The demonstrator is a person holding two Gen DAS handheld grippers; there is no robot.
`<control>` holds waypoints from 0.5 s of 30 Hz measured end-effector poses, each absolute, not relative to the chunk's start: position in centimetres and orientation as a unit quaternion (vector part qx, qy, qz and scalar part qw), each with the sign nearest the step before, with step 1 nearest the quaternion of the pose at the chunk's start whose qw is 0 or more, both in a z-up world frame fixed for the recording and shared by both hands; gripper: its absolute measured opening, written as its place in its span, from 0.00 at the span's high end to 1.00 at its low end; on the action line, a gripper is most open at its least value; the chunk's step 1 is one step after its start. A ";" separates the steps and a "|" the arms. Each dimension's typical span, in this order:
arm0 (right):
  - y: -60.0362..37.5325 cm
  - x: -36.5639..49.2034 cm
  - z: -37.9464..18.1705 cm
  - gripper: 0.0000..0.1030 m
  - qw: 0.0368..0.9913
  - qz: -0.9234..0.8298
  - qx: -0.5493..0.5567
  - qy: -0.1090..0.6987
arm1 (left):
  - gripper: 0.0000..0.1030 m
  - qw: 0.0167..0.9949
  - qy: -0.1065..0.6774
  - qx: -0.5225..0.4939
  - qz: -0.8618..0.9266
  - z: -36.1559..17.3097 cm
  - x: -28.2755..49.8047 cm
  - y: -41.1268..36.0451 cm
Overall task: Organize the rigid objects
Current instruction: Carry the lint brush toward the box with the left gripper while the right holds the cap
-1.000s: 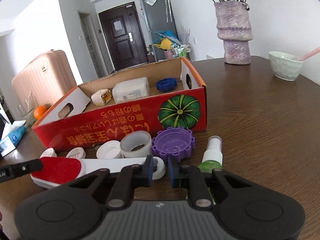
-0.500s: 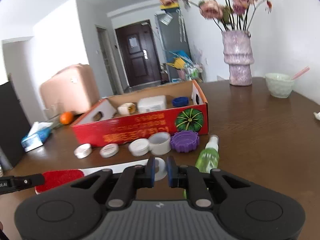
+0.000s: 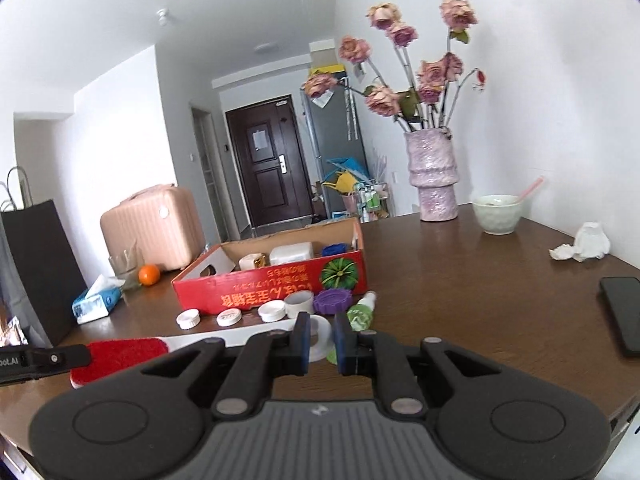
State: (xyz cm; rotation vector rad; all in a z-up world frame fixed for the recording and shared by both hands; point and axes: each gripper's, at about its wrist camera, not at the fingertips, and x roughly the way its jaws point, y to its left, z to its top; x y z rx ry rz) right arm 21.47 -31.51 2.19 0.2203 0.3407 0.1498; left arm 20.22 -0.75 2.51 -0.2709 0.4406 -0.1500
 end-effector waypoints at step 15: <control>-30.3 41.3 6.1 0.90 0.969 0.146 0.123 0.158 | 0.94 0.958 0.191 -0.104 -0.184 8.2 39.6 -0.5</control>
